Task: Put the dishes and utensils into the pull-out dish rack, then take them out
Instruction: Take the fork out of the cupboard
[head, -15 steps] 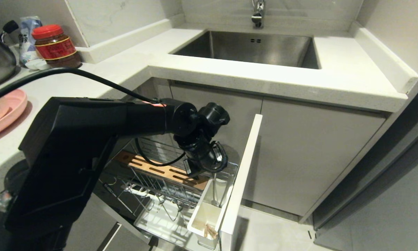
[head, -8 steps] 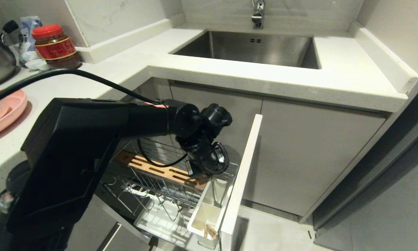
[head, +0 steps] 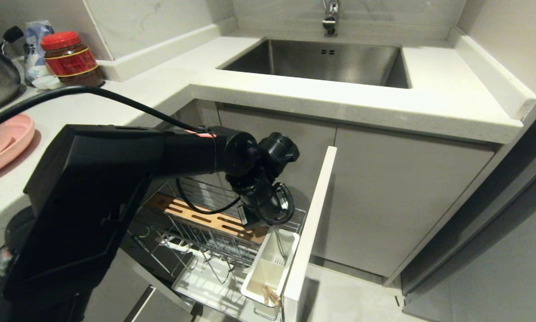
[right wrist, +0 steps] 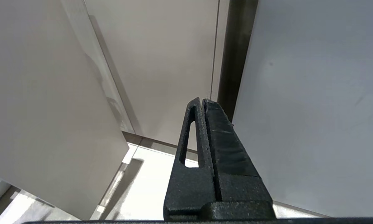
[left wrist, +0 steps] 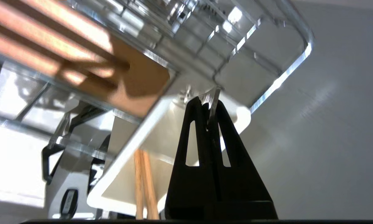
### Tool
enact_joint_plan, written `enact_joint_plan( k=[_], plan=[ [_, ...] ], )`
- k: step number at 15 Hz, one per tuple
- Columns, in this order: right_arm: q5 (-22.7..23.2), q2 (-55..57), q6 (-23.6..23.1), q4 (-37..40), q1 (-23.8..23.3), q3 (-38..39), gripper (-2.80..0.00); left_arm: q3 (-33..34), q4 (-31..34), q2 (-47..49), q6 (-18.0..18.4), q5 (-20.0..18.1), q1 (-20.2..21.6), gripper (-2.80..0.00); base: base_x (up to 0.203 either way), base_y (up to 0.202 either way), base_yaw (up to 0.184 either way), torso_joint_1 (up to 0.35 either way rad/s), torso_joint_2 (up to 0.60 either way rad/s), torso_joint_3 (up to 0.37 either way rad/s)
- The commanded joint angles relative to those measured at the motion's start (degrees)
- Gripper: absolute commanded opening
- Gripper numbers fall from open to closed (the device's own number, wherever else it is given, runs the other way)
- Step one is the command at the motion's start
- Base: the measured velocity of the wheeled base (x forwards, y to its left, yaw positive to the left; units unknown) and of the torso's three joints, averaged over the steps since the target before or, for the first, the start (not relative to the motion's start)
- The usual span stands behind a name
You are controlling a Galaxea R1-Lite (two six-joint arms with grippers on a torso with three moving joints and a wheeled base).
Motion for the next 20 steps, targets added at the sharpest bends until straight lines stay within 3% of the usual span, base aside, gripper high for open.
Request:
enact_joint_plan(
  k=[1,6,11,18,20],
  plan=[
    [0.0,0.0,0.0,-0.1,0.0,1.5,-2.8,0.0,1.7,-3.3,-0.2,0.2,-0.7,-2.8,0.0,0.0,0.0,0.0,0.0,0.0],
    [0.0,0.0,0.0,-0.1,0.0,1.5,-2.8,0.4,6.5,-13.5,0.4,1.9,-3.0,-2.8,0.0,0.0,0.0,0.0,0.0,0.0],
    [0.0,0.0,0.0,-0.1,0.0,1.5,-2.8,0.4,9.7,-20.4,3.4,4.1,-3.5,-2.8,0.0,0.0,0.0,0.0,0.0,0.0],
    [0.0,0.0,0.0,-0.1,0.0,1.5,-2.8,0.3,9.1,-29.9,3.6,4.3,-4.1,-2.8,0.0,0.0,0.0,0.0,0.0,0.0],
    [0.0,0.0,0.0,-0.1,0.0,1.5,-2.8,0.3,8.1,-33.1,4.4,6.0,-4.0,-2.8,0.0,0.0,0.0,0.0,0.0,0.0]
  ],
)
